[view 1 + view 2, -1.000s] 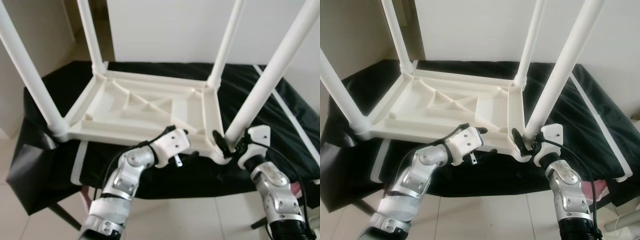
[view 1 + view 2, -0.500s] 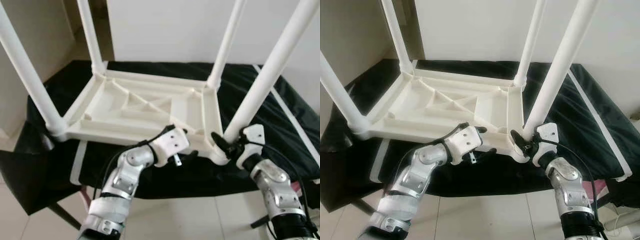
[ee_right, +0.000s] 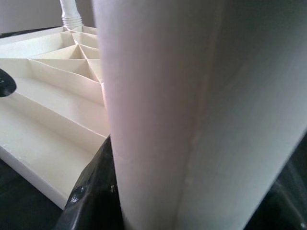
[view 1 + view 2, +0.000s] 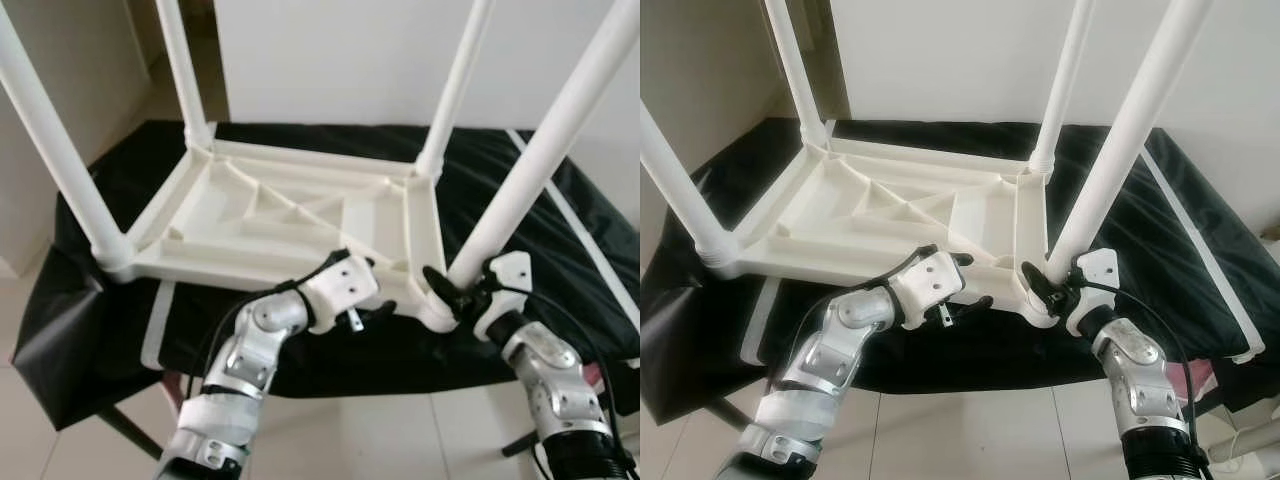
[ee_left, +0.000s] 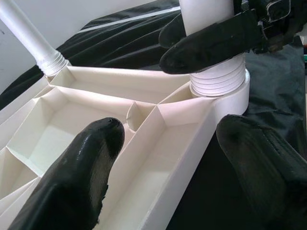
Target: Building children table
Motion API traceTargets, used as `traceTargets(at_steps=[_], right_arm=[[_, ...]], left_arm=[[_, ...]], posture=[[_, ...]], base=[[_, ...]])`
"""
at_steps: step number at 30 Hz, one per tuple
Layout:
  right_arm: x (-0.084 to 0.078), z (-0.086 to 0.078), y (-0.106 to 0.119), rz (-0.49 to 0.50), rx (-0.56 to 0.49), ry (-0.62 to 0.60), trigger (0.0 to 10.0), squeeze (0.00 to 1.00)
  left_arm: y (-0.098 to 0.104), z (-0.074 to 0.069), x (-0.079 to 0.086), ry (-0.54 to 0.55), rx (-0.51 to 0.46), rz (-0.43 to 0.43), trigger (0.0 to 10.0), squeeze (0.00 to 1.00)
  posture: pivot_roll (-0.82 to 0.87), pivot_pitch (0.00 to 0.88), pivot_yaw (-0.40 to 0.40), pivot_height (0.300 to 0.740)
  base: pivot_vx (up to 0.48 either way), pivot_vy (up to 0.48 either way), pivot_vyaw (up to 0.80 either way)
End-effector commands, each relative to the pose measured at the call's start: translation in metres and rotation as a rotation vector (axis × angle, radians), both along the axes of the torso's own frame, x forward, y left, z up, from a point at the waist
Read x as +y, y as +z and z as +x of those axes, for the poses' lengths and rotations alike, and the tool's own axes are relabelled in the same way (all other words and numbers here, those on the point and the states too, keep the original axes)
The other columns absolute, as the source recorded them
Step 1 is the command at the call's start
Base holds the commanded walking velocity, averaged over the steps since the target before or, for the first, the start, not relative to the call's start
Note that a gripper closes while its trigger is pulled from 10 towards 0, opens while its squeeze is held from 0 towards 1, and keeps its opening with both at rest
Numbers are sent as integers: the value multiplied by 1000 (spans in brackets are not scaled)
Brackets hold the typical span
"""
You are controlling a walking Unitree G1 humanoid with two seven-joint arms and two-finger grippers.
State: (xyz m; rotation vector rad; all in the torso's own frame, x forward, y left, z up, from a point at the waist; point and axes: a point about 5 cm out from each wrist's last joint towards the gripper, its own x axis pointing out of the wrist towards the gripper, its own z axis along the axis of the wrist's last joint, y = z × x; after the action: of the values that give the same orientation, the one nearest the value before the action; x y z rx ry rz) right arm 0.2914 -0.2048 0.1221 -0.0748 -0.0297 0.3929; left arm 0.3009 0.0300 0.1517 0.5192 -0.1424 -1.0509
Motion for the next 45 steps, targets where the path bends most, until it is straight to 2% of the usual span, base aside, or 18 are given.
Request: traceTargets(at_steps=[1, 3, 4, 8, 13, 16, 20, 21, 24, 29, 44, 45], right_arm=[[1, -5, -20, -24, 91, -15, 10000, 0], [0, -5, -24, -40, 106, -86, 10000, 0], [0, -5, -28, -31, 122, -164, 10000, 0], [1, -6, -30, -14, 131, -205, 10000, 0], [7, -10, -33, 22, 154, -360, 10000, 0], [9, -11, -33, 26, 154, -385, 10000, 0], [18, -13, -36, 67, 164, -582, 10000, 0], [18, -13, -36, 67, 164, -582, 10000, 0], [26, -20, -35, 94, 164, -693, 10000, 0], [35, -23, -36, 128, 175, -723, 10000, 0], [40, -20, -20, 172, 103, -702, 10000, 0], [39, -19, -17, 175, 91, -698, 10000, 82]], left_arm=[[3, 7, 4, 174, -56, -66, 10000, 0], [3, 7, 4, 173, -54, -66, 10000, 0], [3, 6, 4, 173, -52, -65, 10000, 0], [3, 6, 5, 173, -50, -65, 10000, 0], [2, 5, 6, 173, -47, -62, 10000, 0], [2, 4, 5, 172, -47, -62, 10000, 0], [2, 4, 5, 173, -47, -63, 10000, 0], [2, 4, 5, 173, -47, -63, 10000, 0], [3, 4, 7, 181, -50, -63, 10000, 0], [4, 5, 9, 190, -53, -59, 10000, 0], [5, 6, 8, 193, -54, -60, 10000, 0], [5, 6, 8, 195, -54, -61, 10000, 0]], posture=[[-66, 0, -36, 740], [-63, 0, -35, 740], [-62, 0, -34, 740], [-61, 0, -35, 740], [-61, 0, -34, 740], [-61, 0, -34, 740], [-50, 0, -41, 740], [-50, 0, -41, 740], [-40, 0, -45, 740], [-37, 0, -42, 740], [-45, 0, -44, 740], [-45, 0, -45, 740]], base=[[0, 0, 0], [0, 0, 0], [0, 0, 0], [0, 0, 0], [0, 0, 0], [0, 0, 0], [0, 0, 0], [0, 0, 0], [0, 0, 0], [0, 0, 0], [0, 0, 0], [0, 0, 0]])
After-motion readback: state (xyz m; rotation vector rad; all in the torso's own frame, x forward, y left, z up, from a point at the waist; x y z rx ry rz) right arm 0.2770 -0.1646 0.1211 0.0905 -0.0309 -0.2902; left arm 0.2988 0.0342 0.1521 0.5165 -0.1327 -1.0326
